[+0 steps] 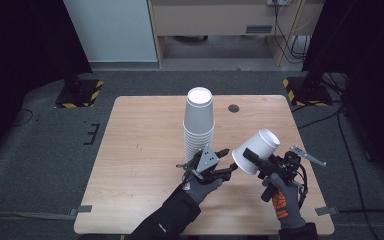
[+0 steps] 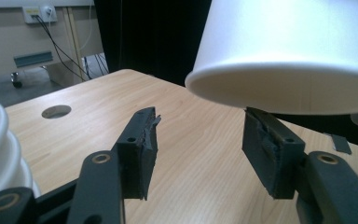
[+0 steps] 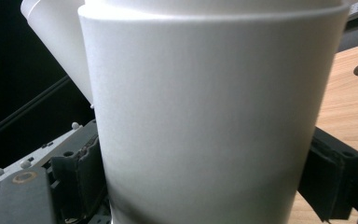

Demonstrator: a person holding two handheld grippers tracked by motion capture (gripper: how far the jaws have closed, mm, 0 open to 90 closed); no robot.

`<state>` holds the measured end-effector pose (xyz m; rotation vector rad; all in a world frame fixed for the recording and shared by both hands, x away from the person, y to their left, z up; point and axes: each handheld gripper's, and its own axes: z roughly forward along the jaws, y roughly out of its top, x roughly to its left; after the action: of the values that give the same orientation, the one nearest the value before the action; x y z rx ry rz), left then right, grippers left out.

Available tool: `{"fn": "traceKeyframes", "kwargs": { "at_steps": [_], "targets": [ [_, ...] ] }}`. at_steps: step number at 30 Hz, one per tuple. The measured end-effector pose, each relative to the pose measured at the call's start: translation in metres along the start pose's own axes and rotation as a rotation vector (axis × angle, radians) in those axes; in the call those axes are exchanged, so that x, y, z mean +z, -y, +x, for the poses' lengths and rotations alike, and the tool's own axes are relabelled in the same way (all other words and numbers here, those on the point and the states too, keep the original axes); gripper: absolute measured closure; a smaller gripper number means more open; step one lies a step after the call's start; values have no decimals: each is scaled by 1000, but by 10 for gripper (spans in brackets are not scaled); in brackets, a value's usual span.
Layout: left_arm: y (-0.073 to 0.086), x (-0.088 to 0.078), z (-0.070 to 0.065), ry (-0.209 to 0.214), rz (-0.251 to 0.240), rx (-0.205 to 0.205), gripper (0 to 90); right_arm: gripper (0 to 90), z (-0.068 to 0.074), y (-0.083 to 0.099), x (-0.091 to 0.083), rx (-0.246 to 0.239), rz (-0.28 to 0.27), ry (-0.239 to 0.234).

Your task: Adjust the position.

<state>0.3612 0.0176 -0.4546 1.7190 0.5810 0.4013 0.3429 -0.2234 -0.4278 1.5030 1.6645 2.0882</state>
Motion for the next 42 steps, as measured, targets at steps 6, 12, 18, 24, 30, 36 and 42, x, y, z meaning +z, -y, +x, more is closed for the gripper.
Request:
{"fn": "traceKeyframes", "kwargs": {
  "at_steps": [6,12,18,24,30,36,42],
  "targets": [
    [-4,4,-1,0,-17,2,480,153,1,1,1,12,8,-6],
    [-6,8,-1,-7,-38,10,509,153,1,2,2,11,12,-11],
    [-6,10,0,-18,-50,11,532,153,2,2,3,26,19,-25],
    [-6,12,-1,-18,-64,16,551,153,2,3,3,30,28,-28],
    [-6,13,-2,-16,-79,22,596,153,2,4,5,38,36,-36],
    [-6,13,-1,-15,-83,29,644,153,1,5,6,42,50,-37],
    [-5,14,-4,-21,-83,34,678,151,1,6,7,43,62,-37]
  ]
}}
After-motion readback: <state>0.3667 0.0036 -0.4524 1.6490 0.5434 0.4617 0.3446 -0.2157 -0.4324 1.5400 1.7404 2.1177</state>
